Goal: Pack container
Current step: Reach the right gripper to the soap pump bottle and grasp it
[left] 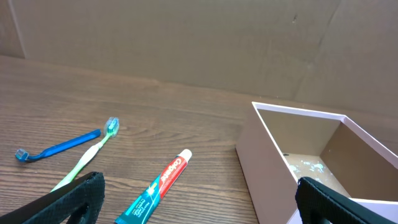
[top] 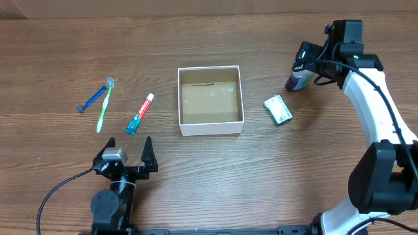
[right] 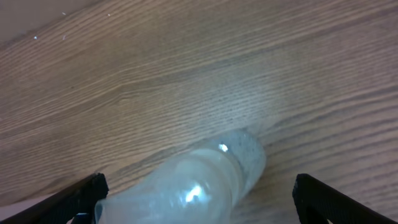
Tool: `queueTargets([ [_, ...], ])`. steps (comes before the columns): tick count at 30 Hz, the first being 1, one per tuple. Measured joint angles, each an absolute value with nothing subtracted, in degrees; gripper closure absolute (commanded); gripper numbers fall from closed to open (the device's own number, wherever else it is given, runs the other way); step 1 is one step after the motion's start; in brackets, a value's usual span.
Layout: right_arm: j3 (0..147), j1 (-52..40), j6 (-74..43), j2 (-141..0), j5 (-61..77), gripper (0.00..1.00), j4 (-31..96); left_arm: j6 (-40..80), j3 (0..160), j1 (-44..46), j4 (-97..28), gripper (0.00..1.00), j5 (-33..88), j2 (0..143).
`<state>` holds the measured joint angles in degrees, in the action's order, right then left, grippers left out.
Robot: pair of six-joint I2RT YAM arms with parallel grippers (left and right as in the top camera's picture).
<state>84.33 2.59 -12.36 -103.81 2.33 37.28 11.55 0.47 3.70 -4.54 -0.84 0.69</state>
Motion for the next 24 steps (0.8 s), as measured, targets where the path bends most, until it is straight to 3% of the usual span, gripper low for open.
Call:
queueTargets([
  [12,84.3,2.6,-6.6,-104.8,4.0,0.03,35.4,11.6,0.5,3.7,-4.5,0.00,-0.8,0.7],
  [16,84.3,2.6,-11.6,-106.1,3.5,0.03,34.9,11.6,0.5,3.7,-4.5,0.00,-0.8,0.7],
  [24,84.3,2.6,-24.9,-106.5,2.6,0.14,33.5,11.6,0.5,3.7,-4.5,0.00,-0.8,0.7],
])
